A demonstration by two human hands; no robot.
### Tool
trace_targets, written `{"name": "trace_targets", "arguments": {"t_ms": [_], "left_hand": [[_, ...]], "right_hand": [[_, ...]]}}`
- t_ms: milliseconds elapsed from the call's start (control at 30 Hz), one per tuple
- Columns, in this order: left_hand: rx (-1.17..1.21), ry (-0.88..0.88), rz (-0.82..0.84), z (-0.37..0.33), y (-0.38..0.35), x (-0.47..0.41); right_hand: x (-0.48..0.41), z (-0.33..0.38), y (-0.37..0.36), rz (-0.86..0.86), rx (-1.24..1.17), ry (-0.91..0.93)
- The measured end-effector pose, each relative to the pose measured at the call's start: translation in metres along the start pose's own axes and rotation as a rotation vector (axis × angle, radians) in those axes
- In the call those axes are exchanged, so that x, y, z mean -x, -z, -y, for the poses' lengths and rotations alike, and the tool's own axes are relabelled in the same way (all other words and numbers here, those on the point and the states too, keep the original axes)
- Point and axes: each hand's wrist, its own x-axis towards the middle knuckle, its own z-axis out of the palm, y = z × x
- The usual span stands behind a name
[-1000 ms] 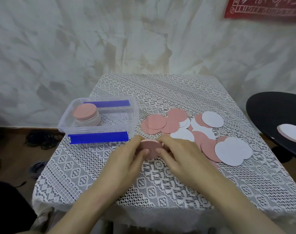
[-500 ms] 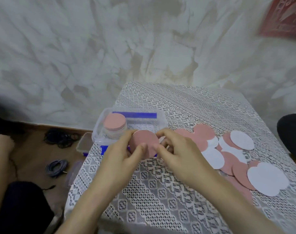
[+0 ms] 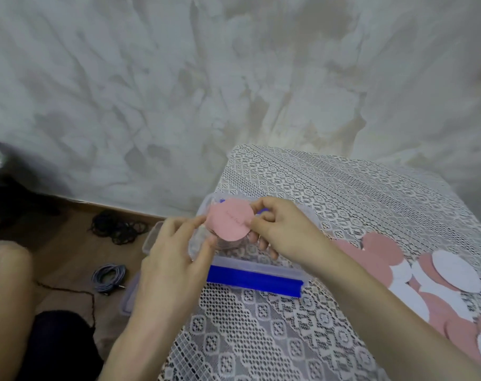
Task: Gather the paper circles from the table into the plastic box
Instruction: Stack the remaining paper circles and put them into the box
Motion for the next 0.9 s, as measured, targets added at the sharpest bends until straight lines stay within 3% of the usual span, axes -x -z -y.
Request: {"name": "trace_targets", "arguments": {"t_ms": [133, 500, 900], "left_hand": [[-0.058, 0.026, 0.027, 0.004, -0.002, -0.005], [-0.122, 0.034, 0.025, 0.011, -0.006, -0.004], [-0.184, 0.041, 0.053, 0.012, -0.005, -0.007]], "right_hand": [[-0.015, -0.005, -0.010, 0.009, 0.183, -0.020], [-0.011, -0.006, -0.013, 0.027, 0.651, 0.141], [-0.028, -0.010, -0.019, 0.007, 0.552, 0.181]]}}
